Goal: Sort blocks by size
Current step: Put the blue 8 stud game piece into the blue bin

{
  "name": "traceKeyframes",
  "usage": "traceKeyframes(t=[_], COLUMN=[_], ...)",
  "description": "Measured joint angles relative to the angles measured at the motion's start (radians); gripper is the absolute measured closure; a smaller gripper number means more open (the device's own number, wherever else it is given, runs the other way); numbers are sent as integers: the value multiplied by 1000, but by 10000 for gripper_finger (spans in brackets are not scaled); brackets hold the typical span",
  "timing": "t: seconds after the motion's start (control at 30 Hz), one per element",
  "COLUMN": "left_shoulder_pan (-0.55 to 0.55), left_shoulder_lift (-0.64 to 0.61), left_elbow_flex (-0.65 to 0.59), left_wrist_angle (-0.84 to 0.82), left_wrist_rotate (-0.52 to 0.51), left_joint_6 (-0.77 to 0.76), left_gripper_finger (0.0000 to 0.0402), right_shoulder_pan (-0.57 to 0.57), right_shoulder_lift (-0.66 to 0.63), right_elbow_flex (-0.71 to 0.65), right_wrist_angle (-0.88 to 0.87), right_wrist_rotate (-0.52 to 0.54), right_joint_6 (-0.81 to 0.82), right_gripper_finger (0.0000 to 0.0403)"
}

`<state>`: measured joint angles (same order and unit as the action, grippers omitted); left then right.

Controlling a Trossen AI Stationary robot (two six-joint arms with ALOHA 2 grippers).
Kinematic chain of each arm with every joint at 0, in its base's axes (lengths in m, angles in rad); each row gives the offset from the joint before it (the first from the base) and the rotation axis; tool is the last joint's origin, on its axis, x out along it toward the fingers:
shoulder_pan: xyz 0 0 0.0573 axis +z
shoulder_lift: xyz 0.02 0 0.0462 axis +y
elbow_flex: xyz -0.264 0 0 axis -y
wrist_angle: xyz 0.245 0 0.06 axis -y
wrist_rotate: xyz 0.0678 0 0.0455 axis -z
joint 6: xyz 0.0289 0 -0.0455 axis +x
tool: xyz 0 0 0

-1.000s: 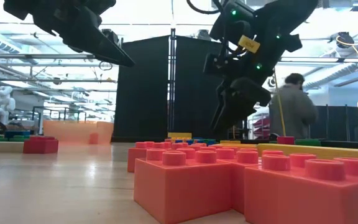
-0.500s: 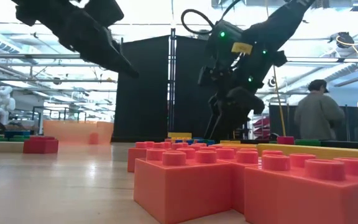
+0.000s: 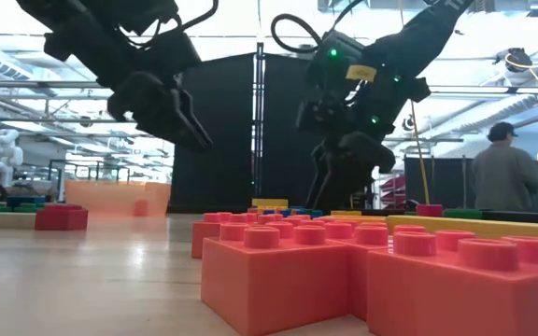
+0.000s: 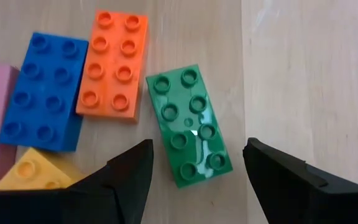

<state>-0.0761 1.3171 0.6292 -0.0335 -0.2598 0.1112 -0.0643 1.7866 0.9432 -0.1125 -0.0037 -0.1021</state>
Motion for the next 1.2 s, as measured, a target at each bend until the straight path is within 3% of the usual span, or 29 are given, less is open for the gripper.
traceKeyframes(t=[0.33,0.53,0.87,1.2], left_shoulder_pan=[5,15,23,21], left_shoulder_lift=[-135,-174,-187,-186], left_elbow_flex=[-7,-141,-196,-196], left_wrist_angle=[-130,-29,88,111], left_wrist_rotate=[-3,-4,-4,42], left_joint_6=[-1,-50,-79,-80], left_gripper_finger=[148,148,148,148], right_shoulder_pan=[3,83,227,274], right_shoulder_lift=[0,0,0,20], right_elbow_flex=[0,0,0,0], right_wrist_angle=[94,91,93,86], right_wrist_rotate=[-60,-72,160,181], right_joint_6=[3,120,259,368], right_gripper_finger=[161,161,161,171])
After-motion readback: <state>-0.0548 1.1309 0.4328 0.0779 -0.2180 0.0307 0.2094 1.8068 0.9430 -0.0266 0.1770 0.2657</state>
